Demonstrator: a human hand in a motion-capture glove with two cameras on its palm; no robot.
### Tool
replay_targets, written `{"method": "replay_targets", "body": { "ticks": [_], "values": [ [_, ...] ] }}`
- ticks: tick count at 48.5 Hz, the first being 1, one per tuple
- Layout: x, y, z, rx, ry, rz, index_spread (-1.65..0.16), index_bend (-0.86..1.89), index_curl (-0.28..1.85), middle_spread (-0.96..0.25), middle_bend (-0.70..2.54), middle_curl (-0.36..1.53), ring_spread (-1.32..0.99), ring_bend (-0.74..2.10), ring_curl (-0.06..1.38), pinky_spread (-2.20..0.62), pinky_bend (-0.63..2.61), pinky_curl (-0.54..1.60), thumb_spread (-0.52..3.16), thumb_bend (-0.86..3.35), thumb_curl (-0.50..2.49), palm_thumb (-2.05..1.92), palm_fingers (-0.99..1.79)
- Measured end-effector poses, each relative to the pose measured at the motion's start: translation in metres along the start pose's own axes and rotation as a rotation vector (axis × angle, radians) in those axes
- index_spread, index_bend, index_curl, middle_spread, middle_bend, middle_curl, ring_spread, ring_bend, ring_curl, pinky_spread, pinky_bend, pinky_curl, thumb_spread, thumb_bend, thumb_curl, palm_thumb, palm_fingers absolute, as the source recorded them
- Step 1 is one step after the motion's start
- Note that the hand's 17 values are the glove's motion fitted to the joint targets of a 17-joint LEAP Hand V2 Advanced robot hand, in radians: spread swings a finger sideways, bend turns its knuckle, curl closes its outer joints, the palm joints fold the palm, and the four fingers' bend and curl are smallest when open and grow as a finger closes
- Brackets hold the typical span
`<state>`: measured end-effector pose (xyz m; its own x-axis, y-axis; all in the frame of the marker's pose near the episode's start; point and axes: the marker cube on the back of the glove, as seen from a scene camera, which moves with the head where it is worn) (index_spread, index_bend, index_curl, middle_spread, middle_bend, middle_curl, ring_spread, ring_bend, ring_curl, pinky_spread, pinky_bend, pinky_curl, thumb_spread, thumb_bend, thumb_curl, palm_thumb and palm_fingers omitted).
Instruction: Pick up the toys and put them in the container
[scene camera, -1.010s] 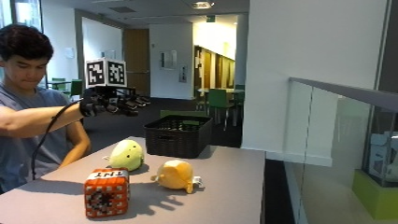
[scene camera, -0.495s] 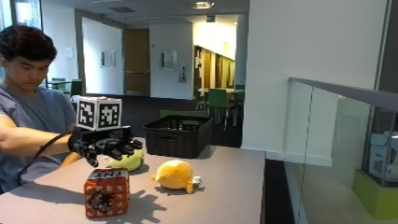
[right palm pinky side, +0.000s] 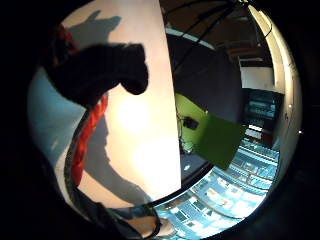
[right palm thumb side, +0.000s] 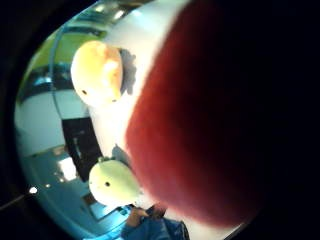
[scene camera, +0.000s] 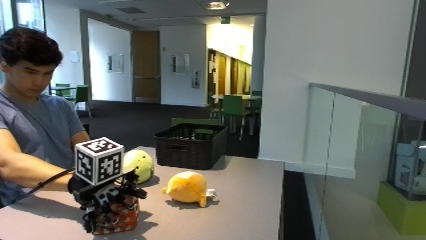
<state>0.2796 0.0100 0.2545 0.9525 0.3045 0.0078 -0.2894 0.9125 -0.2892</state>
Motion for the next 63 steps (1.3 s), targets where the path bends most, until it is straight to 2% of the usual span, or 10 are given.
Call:
{"method": "replay_targets", "body": {
  "ticks": [7,13,17,24,29,31,33,46,52,63],
  "values": [
    [0.001,0.001,0.02,0.011,0.027,0.02,-0.3,0.07,0.1,-0.01,0.06,0.2,0.0,0.29,0.25,0.03,1.36,0.45,0.99,-0.04,0.19,-0.03,-0.19],
    [-0.003,0.004,0.022,0.014,0.023,0.031,-0.33,0.06,0.09,0.0,0.1,0.16,-0.07,0.81,0.38,-0.08,1.32,0.43,1.1,0.04,0.23,0.1,0.05],
    [-0.005,0.007,0.02,0.036,0.019,0.037,-0.35,0.13,0.1,-0.02,0.16,0.18,-0.13,0.94,0.41,-0.13,1.28,0.41,1.19,0.06,0.25,0.15,0.13],
    [-0.01,0.006,0.018,0.084,-0.002,0.044,-0.38,0.18,0.13,-0.13,0.27,0.22,-0.27,1.1,0.44,-0.31,1.22,0.35,1.34,0.18,0.3,0.35,0.67],
    [-0.015,0.005,0.016,0.106,0.023,0.043,-0.38,0.18,0.15,-0.2,0.33,0.26,-0.34,1.14,0.46,-0.36,1.17,0.35,1.39,0.24,0.35,0.47,0.85],
    [-0.018,0.005,0.013,0.1,0.027,0.039,-0.37,0.23,0.17,-0.24,0.39,0.28,-0.35,1.16,0.47,-0.38,1.15,0.36,1.28,0.27,0.41,0.57,1.0],
    [-0.021,0.006,0.006,0.089,0.021,0.035,-0.37,0.23,0.18,-0.27,0.4,0.29,-0.37,1.15,0.47,-0.39,1.13,0.36,1.24,0.27,0.43,0.61,1.02],
    [-0.07,0.007,-0.14,0.157,-0.036,-0.014,-0.36,0.27,0.26,-0.39,0.44,0.36,-0.43,1.06,0.48,-0.43,1.05,0.38,0.94,0.24,0.58,0.71,1.05],
    [-0.125,0.03,-0.212,0.271,-0.02,-0.062,-0.36,0.26,0.28,-0.42,0.42,0.38,-0.45,1.04,0.48,-0.43,1.03,0.39,0.85,0.21,0.63,0.72,1.06],
    [-0.241,0.071,-0.27,0.384,-0.015,-0.17,-0.36,0.24,0.32,-0.46,0.4,0.41,-0.47,1.02,0.48,-0.44,1.01,0.4,0.75,0.18,0.71,0.73,1.07]
  ]
}}
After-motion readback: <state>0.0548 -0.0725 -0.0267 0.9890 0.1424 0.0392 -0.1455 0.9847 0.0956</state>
